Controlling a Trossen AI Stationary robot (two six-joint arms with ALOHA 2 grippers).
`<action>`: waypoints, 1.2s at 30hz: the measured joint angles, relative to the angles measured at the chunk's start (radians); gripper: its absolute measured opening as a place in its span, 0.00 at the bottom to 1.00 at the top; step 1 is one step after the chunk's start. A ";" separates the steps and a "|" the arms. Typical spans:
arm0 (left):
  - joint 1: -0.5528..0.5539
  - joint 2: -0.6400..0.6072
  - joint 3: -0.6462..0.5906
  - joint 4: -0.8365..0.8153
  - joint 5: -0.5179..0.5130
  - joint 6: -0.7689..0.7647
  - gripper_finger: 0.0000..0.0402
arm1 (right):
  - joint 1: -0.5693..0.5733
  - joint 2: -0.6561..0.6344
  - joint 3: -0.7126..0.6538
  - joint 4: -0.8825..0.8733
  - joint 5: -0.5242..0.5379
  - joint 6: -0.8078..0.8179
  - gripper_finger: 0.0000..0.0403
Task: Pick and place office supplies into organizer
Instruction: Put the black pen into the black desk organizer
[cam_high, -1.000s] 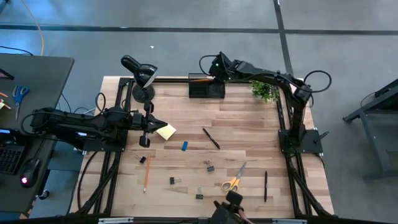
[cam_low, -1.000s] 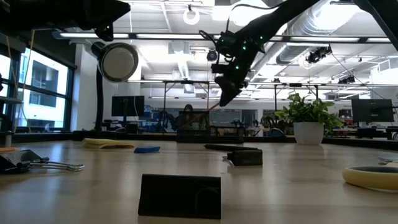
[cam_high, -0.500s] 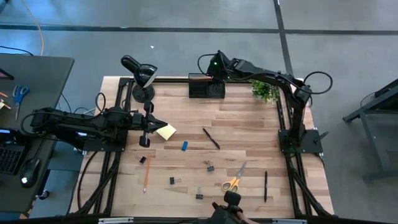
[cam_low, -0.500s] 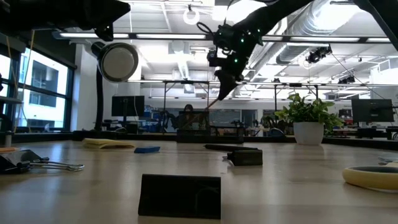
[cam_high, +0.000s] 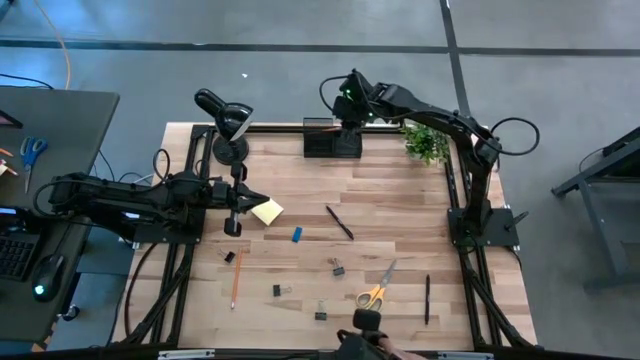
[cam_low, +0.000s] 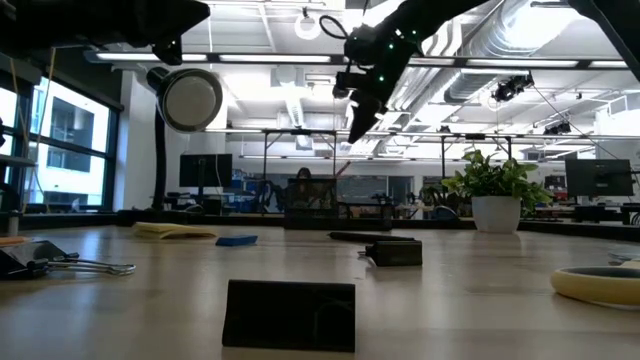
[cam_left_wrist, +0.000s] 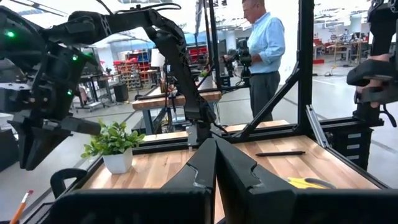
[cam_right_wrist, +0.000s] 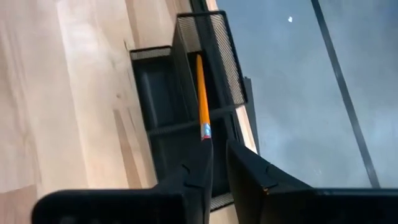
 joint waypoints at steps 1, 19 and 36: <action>0.000 0.000 0.000 0.000 0.000 0.000 0.00 | 0.000 0.004 0.000 0.005 -0.004 0.000 0.07; 0.000 0.000 0.000 -0.031 -0.048 -0.014 0.00 | 0.064 -0.039 0.000 -0.031 0.011 0.145 0.12; 0.000 -0.032 0.001 -0.082 -0.050 -0.074 0.00 | 0.300 -0.284 -0.446 0.132 0.062 0.535 0.08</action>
